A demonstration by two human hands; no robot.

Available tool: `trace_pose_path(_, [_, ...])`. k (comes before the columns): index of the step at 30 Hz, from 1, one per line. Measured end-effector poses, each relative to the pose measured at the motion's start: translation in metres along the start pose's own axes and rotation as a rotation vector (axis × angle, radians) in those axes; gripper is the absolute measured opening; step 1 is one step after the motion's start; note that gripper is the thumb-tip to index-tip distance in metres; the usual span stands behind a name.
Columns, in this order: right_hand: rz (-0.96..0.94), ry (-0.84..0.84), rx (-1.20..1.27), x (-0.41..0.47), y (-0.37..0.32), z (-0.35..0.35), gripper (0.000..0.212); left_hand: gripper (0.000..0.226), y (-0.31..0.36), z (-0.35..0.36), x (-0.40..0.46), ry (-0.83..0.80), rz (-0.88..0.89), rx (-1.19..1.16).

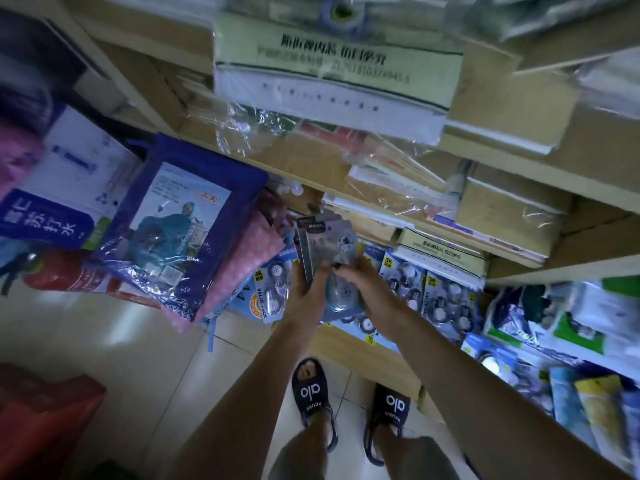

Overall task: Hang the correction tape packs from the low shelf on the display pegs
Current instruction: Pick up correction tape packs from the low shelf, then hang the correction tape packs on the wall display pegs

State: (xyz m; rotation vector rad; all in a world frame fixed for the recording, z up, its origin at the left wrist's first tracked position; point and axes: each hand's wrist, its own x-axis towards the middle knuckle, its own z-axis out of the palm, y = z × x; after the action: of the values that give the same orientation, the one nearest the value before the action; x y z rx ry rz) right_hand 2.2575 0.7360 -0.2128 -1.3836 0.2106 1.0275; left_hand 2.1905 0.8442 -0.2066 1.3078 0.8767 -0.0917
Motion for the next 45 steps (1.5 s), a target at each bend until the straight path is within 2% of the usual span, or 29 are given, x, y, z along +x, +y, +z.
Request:
trace_pose_path(2, [-0.065, 0.018, -0.018, -0.021, -0.012, 0.002, 0.026, 0.034, 0.012, 0.004, -0.019, -0.007, 0.023, -0.016])
trace_pose_path(4, [-0.114, 0.042, -0.031, -0.044, -0.023, 0.002, 0.020, 0.028, 0.027, 0.008, -0.038, -0.026, 0.074, -0.019])
trace_pose_path(8, [-0.173, 0.104, 0.034, -0.093, -0.045, 0.004, 0.029, 0.018, 0.062, 0.016, -0.078, -0.116, 0.147, -0.031])
trace_pose_path(14, [-0.306, 0.227, 0.115, -0.169, -0.068, 0.014, 0.035, 0.032, 0.095, 0.026, -0.125, -0.189, 0.168, -0.017])
trace_pose_path(17, [-0.383, 0.289, 0.163, -0.205, -0.071, 0.021, 0.039, 0.025, 0.115, 0.028, -0.152, -0.236, 0.185, 0.039])
trace_pose_path(21, [-0.447, 0.363, 0.213, -0.240, -0.070, 0.028, 0.044, 0.033, 0.128, 0.033, -0.186, -0.286, 0.220, 0.100])
trace_pose_path(27, [-0.420, 0.323, 0.296, -0.279, -0.068, 0.014, 0.051, 0.024, 0.136, 0.057, -0.233, -0.307, 0.214, 0.106])
trace_pose_path(36, [-0.455, 0.316, 0.236, -0.343, -0.059, -0.023, 0.055, 0.017, 0.116, 0.099, -0.297, -0.246, 0.201, 0.074])
trace_pose_path(40, [-0.528, 0.323, 0.181, -0.377, -0.060, -0.036, 0.037, 0.031, 0.117, 0.112, -0.327, -0.241, 0.199, 0.108])
trace_pose_path(43, [-0.603, 0.371, 0.112, -0.405, -0.065, -0.048, 0.034, 0.079, 0.121, 0.128, -0.348, -0.245, 0.206, 0.130])
trace_pose_path(44, [-0.633, 0.394, 0.085, -0.415, -0.067, -0.052, 0.033, 0.079, 0.124, 0.134, -0.357, -0.262, 0.212, 0.123])
trace_pose_path(45, [-0.665, 0.420, 0.056, -0.424, -0.070, -0.057, 0.032, 0.064, 0.129, 0.140, -0.367, -0.282, 0.225, 0.122])
